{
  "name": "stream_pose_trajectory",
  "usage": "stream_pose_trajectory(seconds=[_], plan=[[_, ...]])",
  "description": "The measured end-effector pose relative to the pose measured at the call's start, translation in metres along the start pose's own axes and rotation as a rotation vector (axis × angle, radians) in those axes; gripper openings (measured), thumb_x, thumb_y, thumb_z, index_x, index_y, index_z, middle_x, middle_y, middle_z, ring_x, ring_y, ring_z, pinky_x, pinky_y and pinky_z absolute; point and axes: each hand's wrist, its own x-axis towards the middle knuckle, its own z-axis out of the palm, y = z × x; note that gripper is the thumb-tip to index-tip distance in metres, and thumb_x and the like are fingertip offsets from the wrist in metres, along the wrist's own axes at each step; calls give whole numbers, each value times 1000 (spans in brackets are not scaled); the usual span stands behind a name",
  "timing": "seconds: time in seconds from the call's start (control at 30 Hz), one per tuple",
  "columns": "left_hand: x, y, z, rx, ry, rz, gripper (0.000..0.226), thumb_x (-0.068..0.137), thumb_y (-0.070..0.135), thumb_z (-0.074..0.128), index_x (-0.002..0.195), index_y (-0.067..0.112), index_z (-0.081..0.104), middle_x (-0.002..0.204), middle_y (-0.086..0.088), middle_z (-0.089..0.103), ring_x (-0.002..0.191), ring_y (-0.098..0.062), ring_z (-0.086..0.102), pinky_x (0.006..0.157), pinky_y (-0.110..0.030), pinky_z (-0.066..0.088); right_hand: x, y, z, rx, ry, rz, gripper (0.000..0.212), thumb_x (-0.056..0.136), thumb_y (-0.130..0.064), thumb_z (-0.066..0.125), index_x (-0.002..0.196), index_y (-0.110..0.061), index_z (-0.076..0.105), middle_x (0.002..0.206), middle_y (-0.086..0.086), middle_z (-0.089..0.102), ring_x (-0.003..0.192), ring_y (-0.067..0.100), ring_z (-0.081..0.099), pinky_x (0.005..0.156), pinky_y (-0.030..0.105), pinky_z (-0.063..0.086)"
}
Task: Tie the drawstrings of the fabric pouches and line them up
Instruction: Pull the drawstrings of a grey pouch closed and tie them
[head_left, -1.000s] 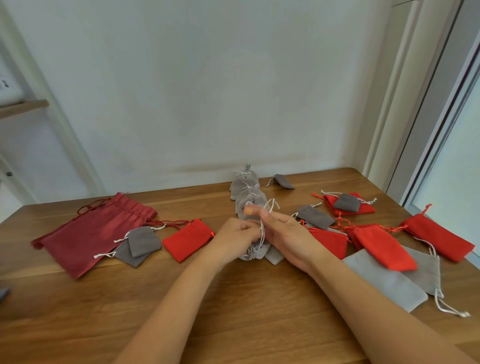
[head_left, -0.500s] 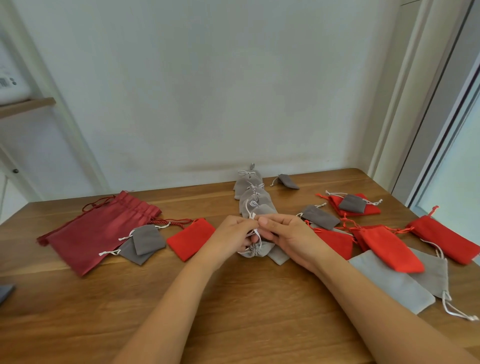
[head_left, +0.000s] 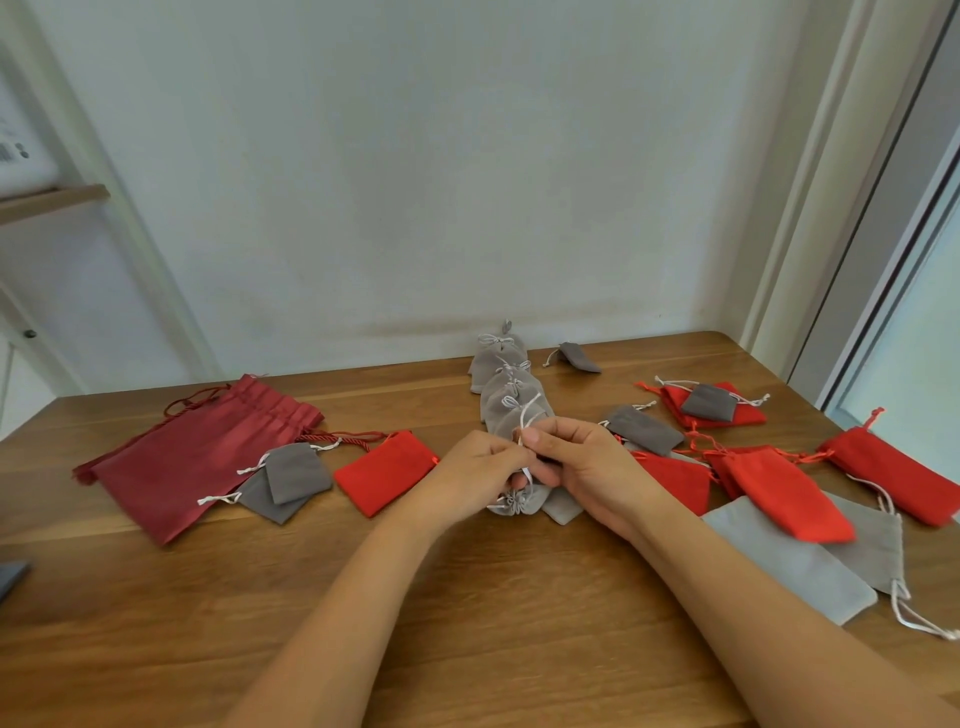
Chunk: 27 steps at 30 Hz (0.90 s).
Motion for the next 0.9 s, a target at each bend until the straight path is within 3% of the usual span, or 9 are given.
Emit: stream_pose_trajectory(seconds=[0.1, 0.2, 0.3, 0.43, 0.63, 0.73, 0.83, 0.9], plan=[[1, -1, -1, -57, 16, -9, 36, 94, 19, 46, 80, 16, 79, 54, 8, 47, 43, -1, 35, 48, -15, 30, 0, 0, -2, 43, 8, -11, 17, 82, -19, 65, 82, -2, 64, 75, 10, 65, 77, 22, 62, 77, 30, 53], [5, -4, -3, -115, 102, -17, 37, 94, 15, 44, 81, 11, 78, 54, 5, 45, 45, -5, 34, 47, -17, 30, 0, 0, -4, 121, 31, 4, 17, 81, -17, 64, 85, 0, 63, 81, 12, 68, 83, 21, 66, 77, 28, 56], [8, -9, -6, -277, 203, -53, 26, 94, 14, 52, 89, 3, 75, 61, 0, 57, 51, -8, 45, 51, -18, 39, 2, 0, -8, 204, 39, 3, 24, 73, -25, 74, 83, -4, 67, 87, 13, 70, 90, 21, 68, 85, 29, 56], [6, -10, -15, -570, 134, -59, 15, 92, 3, 57, 96, 2, 71, 75, -8, 69, 62, -9, 61, 60, -16, 53, 4, -1, -11, 245, -13, -22, 37, 53, -41, 92, 76, -18, 75, 96, 5, 71, 97, 16, 66, 96, 31, 51], [3, -6, -21, -685, 109, -65, 12, 79, -4, 64, 85, 3, 73, 75, -10, 70, 64, -11, 66, 63, -17, 56, -2, -9, -4, 222, -148, -44, 31, 62, -37, 87, 80, -14, 77, 105, 5, 71, 104, 18, 66, 89, 28, 53], [1, -5, -24, -644, 88, -30, 13, 71, -2, 69, 76, 8, 75, 74, -9, 71, 64, -12, 65, 63, -19, 56, -2, -7, -3, 184, -142, -24, 39, 72, -39, 82, 90, -6, 73, 115, 17, 65, 112, 29, 59, 103, 40, 44], [-2, -3, -27, -419, 82, 47, 13, 69, 4, 75, 76, 14, 75, 76, -5, 71, 67, -11, 64, 65, -22, 53, 0, -5, -4, 103, -85, -2, 25, 88, -36, 63, 85, -12, 67, 98, 10, 68, 97, 23, 64, 91, 35, 50], [-3, -3, -28, -278, 106, 89, 14, 76, 0, 73, 80, 13, 72, 74, -1, 72, 67, -8, 66, 62, -19, 52, 0, -3, -4, 67, -85, 16, 10, 88, -21, 63, 92, -11, 64, 94, 9, 68, 90, 21, 65, 83, 30, 54]])
